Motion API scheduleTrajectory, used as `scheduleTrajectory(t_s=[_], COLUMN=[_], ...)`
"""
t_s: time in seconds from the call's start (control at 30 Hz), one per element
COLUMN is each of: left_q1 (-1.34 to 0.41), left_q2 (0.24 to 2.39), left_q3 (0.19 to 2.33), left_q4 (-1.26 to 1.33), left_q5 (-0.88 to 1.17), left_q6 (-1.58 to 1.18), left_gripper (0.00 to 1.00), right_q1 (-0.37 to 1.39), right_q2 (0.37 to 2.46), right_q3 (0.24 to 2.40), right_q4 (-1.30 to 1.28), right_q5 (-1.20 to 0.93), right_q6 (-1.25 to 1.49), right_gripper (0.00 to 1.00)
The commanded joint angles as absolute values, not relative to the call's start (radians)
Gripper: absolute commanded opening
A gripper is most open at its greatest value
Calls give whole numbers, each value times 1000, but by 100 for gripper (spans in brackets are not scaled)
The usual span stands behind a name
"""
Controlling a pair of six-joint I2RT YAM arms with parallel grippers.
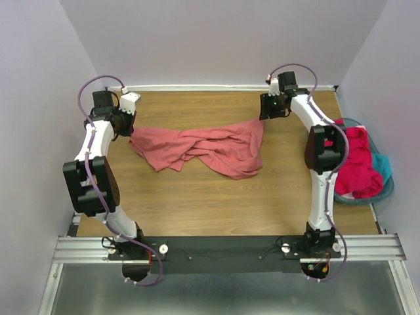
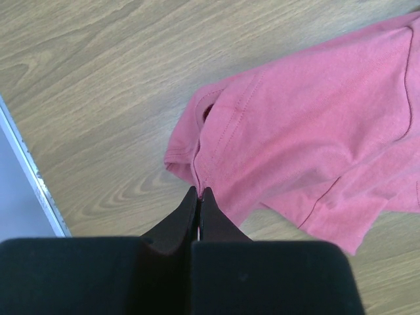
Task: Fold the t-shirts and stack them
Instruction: Flatten out the tshirt
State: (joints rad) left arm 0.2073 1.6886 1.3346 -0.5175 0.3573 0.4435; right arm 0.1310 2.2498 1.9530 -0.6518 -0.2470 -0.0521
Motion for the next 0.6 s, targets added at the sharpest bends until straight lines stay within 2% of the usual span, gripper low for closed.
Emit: scheduleTrajectory(t_s=[0.0,0.27,0.4,0.47,0.5,0.57], left_q1=[206,207,206,206,207,207], left_q2=[1651,1634,1634,1635,1641,1652], left_q3=[1327,1292,1292,1302,1308,1336], left_q4=[-535,-523,-518,-515,-518,-528], left_q5=[384,374,371,371,379,396], left_q6=[465,474,472,468,462,456], left_gripper=[0,0,0,0,0,0], right_q1=[141,141,141,140,138,134], right_q2=[2364,2464,2490,2494,2491,2479], right_q3=[2049,2123,2129,2122,2118,2123], right_q4=[-660,-652,-652,-652,-652,-652], right_q5=[-209,-144,-202,-262,-314,-336], right_q6=[-5,40,54,57,57,55], right_gripper=[59,60,58,41,23,4])
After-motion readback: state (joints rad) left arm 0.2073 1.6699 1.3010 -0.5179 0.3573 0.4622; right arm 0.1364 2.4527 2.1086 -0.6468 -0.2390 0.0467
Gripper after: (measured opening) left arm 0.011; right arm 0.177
